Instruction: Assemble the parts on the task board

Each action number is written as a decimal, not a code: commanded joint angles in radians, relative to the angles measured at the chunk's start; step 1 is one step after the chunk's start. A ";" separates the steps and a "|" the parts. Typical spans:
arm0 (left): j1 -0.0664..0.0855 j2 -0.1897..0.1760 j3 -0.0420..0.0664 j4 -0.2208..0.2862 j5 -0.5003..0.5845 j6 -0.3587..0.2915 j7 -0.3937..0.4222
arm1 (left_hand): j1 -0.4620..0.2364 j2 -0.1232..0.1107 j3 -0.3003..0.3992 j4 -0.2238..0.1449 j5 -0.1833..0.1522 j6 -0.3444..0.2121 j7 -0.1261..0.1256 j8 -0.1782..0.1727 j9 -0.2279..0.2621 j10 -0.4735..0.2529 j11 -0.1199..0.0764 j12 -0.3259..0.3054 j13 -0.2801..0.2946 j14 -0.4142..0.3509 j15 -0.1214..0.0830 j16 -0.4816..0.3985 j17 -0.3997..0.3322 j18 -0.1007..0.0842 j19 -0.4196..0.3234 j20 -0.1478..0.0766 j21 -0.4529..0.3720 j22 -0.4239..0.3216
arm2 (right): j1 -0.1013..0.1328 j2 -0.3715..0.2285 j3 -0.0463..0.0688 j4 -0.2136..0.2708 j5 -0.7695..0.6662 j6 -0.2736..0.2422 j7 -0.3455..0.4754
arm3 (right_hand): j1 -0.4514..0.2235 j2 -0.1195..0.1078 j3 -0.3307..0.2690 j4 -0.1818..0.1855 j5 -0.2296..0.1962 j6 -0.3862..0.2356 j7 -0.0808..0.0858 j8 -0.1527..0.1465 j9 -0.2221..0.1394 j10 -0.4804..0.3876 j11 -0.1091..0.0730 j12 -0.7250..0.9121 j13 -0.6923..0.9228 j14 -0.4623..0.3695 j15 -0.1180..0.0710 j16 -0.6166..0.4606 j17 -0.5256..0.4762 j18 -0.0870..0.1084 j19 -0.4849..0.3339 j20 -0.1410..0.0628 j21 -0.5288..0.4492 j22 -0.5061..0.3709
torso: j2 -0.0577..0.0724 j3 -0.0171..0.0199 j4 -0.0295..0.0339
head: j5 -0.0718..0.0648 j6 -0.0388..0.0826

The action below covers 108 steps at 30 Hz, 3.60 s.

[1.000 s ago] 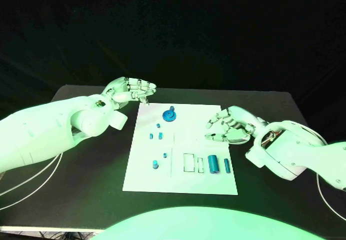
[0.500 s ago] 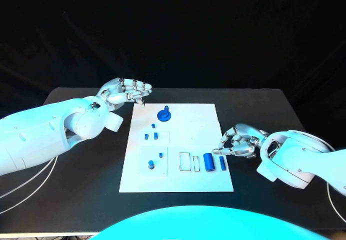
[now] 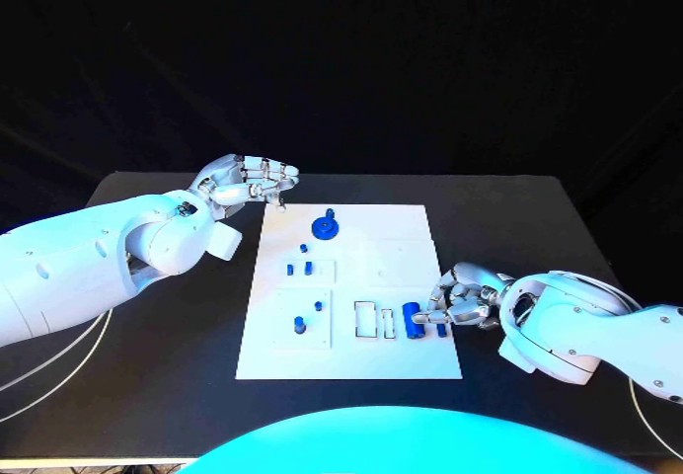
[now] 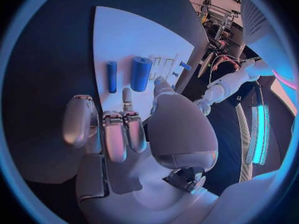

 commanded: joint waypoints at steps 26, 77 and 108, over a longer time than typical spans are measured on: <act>0.000 -0.003 0.000 0.002 0.006 0.013 0.004 | 0.000 0.003 -0.009 0.004 0.000 -0.008 0.008 -0.002 -0.001 -0.011 0.002 0.010 -0.001 -0.006 0.003 -0.002 -0.002 0.006 0.001 0.010 -0.009 -0.003 | -0.047 0.101 -0.001 -0.078 -0.064 0.049 -0.043 | 0.030 0.043 -0.036 -0.006 0.003 0.042 -0.016 0.023 -0.012 0.081 -0.021 0.007 0.222 0.091 -0.012 0.006 0.196 -0.008 0.014 -0.009 0.015 0.066 | -0.001 0.0004 -0.0013 | 0.001 0.000; 0.000 -0.001 0.000 0.003 0.006 0.012 0.000 | 0.001 0.004 -0.010 0.005 0.000 -0.008 0.008 -0.001 -0.001 -0.013 0.002 0.012 -0.002 -0.007 0.003 -0.002 -0.002 0.006 0.001 0.010 -0.010 -0.004 | -0.008 0.227 0.003 -0.069 0.150 -0.037 -0.014 | 0.024 0.095 0.019 -0.003 0.004 0.168 -0.052 0.002 -0.043 0.093 -0.053 0.015 0.241 0.090 -0.039 0.002 0.188 -0.010 0.018 -0.033 0.013 0.082 | 0.000 0.0000 -0.0010 | 0.015 0.000; 0.000 -0.006 0.000 0.006 0.006 0.014 -0.006 | 0.005 0.008 -0.012 0.007 0.000 -0.008 0.008 0.001 -0.002 -0.017 0.002 0.018 -0.003 -0.007 0.004 -0.001 -0.002 0.007 0.004 0.010 -0.012 -0.005 | -0.016 0.265 0.003 -0.111 0.103 -0.032 -0.036 | -0.095 0.113 -0.010 -0.003 0.000 0.188 -0.062 0.013 -0.028 0.107 -0.063 0.032 0.263 0.091 -0.048 0.004 0.197 -0.012 0.025 -0.042 0.022 0.092 | 0.000 -0.0002 -0.0012 | 0.017 0.000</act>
